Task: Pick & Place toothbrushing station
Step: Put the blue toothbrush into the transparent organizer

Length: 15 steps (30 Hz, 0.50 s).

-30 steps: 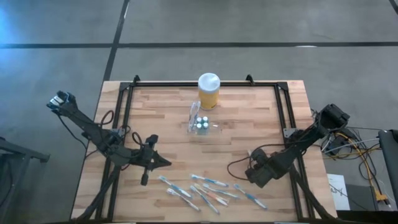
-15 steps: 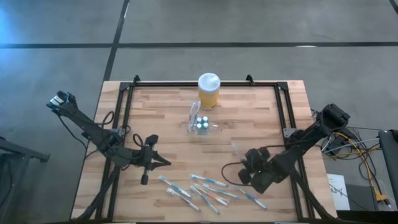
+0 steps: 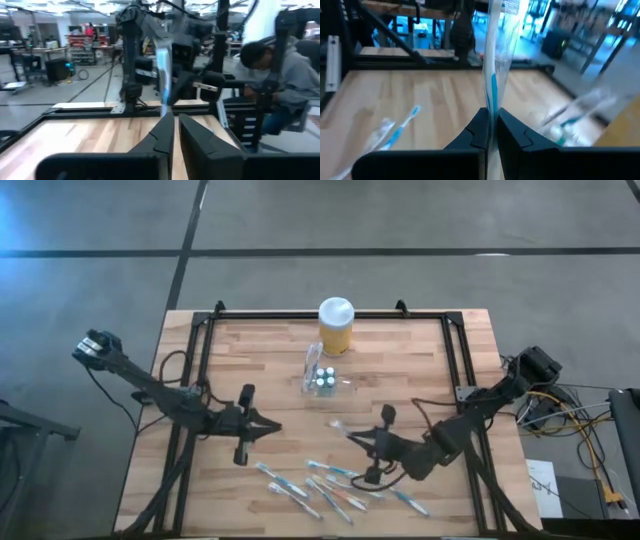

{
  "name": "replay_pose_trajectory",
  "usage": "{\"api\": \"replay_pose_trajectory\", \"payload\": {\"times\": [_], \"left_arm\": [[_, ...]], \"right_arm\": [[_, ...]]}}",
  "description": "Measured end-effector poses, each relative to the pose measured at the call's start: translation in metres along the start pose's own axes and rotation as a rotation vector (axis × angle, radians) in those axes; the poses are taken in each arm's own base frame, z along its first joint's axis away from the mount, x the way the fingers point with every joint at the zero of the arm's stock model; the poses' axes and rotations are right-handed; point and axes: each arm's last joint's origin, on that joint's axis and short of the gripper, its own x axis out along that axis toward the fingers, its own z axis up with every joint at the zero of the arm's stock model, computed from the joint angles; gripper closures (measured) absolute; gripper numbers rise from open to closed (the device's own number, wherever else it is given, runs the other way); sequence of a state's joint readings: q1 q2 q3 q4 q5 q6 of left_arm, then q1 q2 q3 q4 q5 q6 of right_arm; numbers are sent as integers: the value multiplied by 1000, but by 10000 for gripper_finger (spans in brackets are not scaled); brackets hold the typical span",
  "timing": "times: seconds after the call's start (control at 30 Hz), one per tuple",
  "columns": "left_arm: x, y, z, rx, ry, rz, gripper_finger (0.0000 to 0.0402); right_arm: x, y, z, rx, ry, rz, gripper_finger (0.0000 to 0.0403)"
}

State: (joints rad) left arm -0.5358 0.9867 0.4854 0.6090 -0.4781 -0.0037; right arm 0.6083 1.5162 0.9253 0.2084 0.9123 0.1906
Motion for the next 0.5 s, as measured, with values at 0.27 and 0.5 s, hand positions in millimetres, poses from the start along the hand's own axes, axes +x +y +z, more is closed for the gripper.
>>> {"api": "replay_pose_trajectory", "payload": {"times": [0.27, 0.5], "left_arm": [[22, -4, -17, 208, 76, -89, 272], [49, -12, -10, 248, -5, -56, 202]], "right_arm": [[20, -16, 4, -107, 4, 29, 390], [31, -20, 12, -173, -68, 95, 390]]}}
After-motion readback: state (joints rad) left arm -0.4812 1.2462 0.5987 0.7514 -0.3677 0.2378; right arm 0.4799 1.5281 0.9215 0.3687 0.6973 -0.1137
